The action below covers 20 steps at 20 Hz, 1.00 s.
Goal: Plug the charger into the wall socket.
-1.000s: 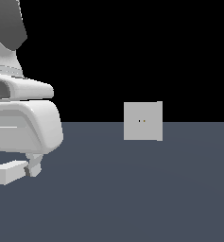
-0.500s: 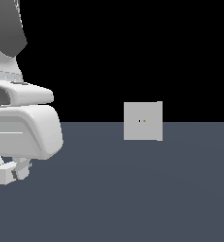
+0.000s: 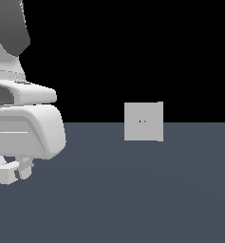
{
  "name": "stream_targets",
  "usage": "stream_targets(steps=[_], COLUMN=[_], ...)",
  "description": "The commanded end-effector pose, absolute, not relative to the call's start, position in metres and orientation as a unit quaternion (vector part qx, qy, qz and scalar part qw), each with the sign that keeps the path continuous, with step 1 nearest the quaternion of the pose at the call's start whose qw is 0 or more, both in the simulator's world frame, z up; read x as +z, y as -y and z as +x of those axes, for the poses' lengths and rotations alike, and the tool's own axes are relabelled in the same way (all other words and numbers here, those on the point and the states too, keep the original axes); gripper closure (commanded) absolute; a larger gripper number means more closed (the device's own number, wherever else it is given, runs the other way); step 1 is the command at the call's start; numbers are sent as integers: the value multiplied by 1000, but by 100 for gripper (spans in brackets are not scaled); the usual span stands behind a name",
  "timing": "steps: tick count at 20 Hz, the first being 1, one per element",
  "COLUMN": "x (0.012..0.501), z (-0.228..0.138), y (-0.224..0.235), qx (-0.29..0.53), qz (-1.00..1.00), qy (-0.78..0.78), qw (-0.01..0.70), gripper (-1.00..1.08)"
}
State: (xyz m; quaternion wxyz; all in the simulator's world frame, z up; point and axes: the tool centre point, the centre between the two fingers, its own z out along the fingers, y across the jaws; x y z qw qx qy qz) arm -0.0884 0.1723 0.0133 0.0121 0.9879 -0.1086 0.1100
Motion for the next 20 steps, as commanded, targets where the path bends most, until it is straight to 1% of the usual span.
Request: stream_targets(steps=[1, 9, 20], x=[16, 31, 62], z=[-87, -83, -70], y=[-166, -124, -36], qx=[110, 111, 111], qz=[988, 988, 989], qy=[109, 105, 99], qw=[12, 12, 12], gripper=[108, 108, 108])
